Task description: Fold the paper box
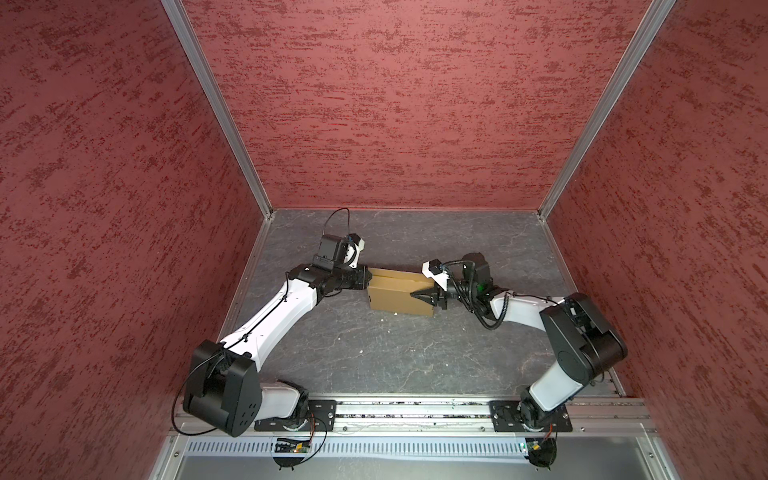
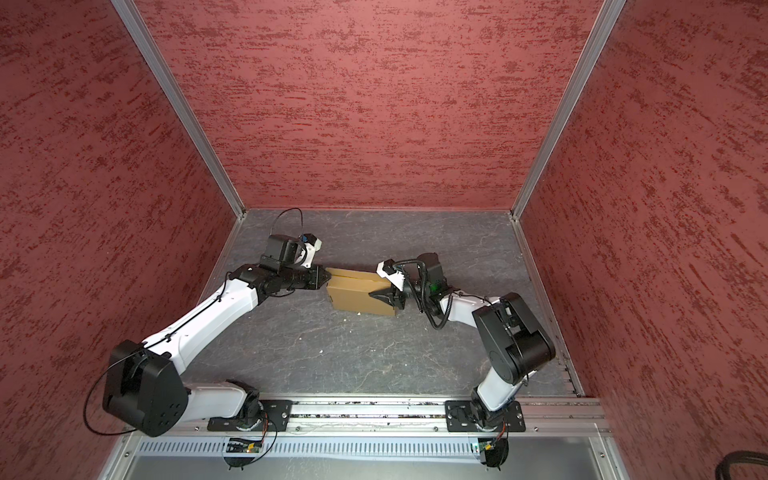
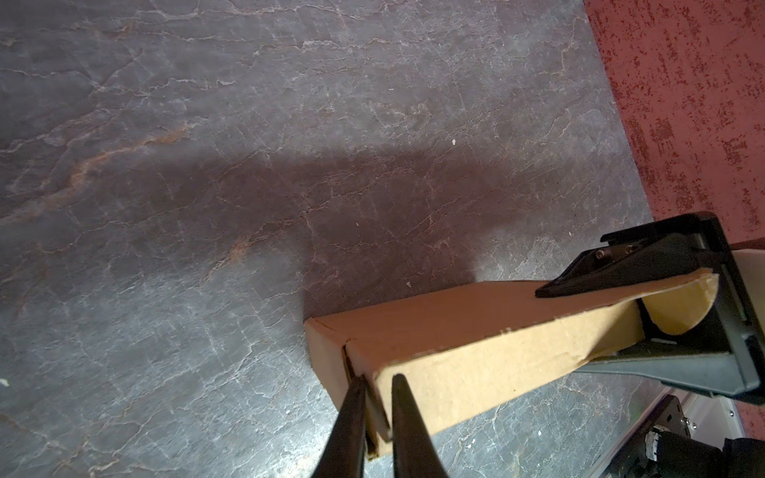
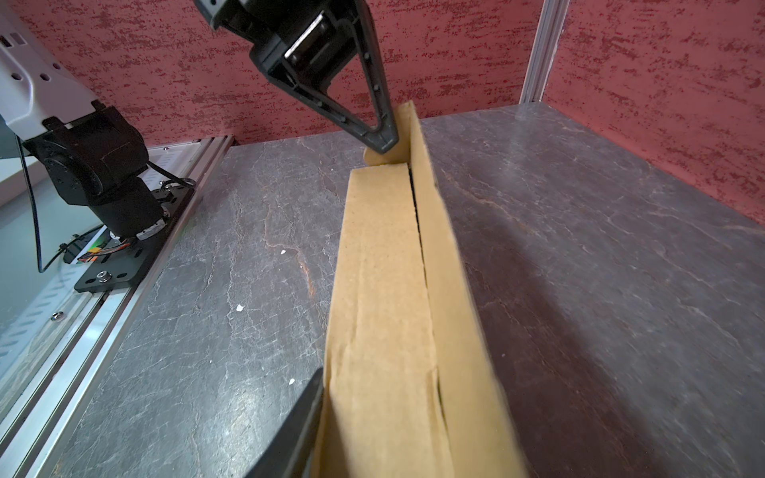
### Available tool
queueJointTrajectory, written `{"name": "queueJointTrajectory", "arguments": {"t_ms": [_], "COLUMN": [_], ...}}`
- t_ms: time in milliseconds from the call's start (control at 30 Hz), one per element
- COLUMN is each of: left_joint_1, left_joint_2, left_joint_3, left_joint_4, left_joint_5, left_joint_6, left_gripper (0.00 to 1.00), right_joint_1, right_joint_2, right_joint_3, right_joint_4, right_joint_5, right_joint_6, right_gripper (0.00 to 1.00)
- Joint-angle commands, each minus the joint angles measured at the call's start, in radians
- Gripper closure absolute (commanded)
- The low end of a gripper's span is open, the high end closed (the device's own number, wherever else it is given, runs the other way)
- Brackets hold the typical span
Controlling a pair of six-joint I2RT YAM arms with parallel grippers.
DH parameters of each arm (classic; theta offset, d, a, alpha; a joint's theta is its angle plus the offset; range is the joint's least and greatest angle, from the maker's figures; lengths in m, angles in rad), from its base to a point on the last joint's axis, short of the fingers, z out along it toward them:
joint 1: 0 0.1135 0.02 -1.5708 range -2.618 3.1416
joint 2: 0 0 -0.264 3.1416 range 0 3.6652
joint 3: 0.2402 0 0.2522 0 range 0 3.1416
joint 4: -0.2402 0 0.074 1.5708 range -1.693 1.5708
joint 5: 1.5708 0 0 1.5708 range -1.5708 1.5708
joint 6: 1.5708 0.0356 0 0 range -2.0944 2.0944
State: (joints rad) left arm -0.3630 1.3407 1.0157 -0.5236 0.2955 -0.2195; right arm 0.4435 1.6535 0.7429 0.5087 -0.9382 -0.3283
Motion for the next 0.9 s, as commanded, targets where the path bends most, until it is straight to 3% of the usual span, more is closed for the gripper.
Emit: {"name": "queueJointTrajectory", "arguments": {"t_ms": [0,867], "left_joint_1": [-0.011,-0.033], "left_joint_2": [0.007,-0.005], "left_joint_3": [0.017,0.001], "left_joint_4": [-0.014,0.03], "left_joint_5": [-0.008,-0.027], "left_joint_6": [-0.006,-0.048], "left_gripper": [0.88,0.91], "right_joint_1": [0.009,0.009], "right_joint_2": [0.009,0.019], "right_joint_3": [-0.001,0.012], "right_joint_4": [0.034,0.024], "right_joint_5": [-0.005,0.001], "right_joint_6": [0.001,0.003], "right_gripper": [0.82,0.82]}}
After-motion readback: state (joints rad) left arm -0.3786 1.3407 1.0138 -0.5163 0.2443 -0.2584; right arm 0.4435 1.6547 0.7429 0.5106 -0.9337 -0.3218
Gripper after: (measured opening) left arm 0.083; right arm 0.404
